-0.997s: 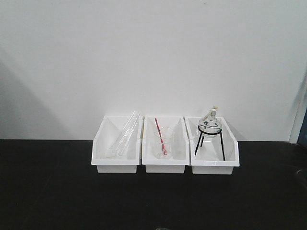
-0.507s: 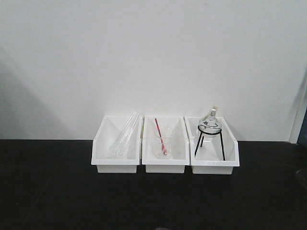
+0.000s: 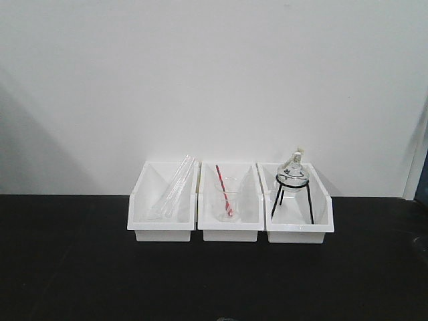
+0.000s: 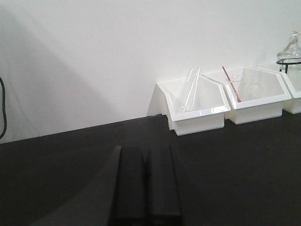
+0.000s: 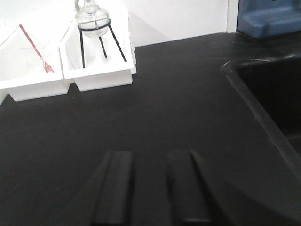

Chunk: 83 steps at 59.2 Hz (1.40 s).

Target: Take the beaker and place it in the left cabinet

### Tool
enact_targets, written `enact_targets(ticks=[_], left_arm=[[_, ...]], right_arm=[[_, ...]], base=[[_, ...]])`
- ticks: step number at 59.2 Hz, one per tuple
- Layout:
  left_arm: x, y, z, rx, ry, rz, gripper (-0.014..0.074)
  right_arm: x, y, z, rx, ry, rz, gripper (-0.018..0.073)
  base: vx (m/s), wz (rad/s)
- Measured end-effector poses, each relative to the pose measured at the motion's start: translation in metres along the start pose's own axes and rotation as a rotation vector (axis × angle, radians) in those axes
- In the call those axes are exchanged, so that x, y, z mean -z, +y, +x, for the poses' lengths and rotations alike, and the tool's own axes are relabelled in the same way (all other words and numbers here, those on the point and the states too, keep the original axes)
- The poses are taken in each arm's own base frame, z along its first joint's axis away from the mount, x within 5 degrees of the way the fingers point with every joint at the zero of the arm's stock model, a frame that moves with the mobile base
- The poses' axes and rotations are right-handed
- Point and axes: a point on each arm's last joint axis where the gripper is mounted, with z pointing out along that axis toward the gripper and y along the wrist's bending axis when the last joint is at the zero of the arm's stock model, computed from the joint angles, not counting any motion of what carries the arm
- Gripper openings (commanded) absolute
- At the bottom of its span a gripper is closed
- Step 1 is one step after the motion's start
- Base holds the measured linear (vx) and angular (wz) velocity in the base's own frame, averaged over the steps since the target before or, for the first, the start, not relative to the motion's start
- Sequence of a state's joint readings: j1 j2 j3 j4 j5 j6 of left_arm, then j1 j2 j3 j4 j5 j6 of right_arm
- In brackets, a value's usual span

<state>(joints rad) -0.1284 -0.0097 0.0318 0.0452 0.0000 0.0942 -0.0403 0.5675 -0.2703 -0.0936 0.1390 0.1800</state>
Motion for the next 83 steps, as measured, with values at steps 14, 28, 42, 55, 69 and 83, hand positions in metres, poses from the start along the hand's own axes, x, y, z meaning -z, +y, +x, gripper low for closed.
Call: enact_targets(ticks=[14,28,42,55,69,83], left_arm=[[0.000,0.000,0.000,0.000,0.000,0.000,0.0001],[0.000,0.000,0.000,0.000,0.000,0.000,0.0001],[0.000,0.000,0.000,0.000,0.000,0.000,0.0001],[0.000,0.000,0.000,0.000,0.000,0.000,0.0001],[0.000,0.000,0.000,0.000,0.000,0.000,0.0001],[0.000,0.000,0.000,0.000,0.000,0.000,0.0001]], right_arm=[[-0.024,0.004,-0.008,0.185,-0.073,-0.030,0.0517],[-0.061,0.022,-0.002,0.482,-0.115,-0.192,0.0517],[-0.082,0.065,0.034,0.602,0.017,-0.482,0.0538],[-0.085,0.097,0.058,0.633,0.066,-0.666,0.0566],[-0.104,0.117,0.071,0.621,0.120,-0.734,0.0623],[-0.131,0.134,0.073,0.551,0.079,-0.765,0.0624]], base=[[0.00,0.00],[0.00,0.00],[0.00,0.00],[0.00,0.00],[0.00,0.00],[0.00,0.00]])
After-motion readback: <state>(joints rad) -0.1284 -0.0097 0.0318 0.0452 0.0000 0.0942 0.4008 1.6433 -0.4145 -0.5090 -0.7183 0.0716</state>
